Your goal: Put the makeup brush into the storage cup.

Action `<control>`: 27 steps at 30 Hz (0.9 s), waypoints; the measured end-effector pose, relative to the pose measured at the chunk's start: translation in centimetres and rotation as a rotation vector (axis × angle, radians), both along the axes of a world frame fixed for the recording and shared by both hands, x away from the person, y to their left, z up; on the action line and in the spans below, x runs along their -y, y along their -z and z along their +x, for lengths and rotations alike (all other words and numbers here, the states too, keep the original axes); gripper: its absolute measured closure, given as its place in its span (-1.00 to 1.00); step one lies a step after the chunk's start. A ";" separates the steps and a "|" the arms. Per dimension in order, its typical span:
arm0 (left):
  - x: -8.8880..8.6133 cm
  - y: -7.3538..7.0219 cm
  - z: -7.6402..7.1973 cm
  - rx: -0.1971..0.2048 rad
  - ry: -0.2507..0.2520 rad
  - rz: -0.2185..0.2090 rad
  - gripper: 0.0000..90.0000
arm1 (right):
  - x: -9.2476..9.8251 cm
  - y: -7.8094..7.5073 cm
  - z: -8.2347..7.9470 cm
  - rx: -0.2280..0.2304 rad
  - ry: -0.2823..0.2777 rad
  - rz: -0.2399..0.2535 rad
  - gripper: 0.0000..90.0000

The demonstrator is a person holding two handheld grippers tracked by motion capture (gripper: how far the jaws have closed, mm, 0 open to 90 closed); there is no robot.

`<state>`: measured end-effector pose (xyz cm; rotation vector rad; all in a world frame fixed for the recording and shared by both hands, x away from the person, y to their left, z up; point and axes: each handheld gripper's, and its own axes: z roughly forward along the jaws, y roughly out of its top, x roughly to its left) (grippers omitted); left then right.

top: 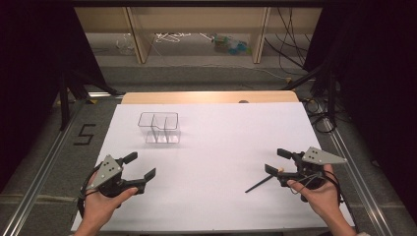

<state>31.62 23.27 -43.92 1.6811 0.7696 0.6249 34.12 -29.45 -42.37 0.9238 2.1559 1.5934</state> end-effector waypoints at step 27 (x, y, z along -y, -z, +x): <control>0.4 0.1 0.1 -0.001 0.029 0.007 -0.67 | -0.6 -1.2 2.0 -0.007 -0.106 -0.157 -0.43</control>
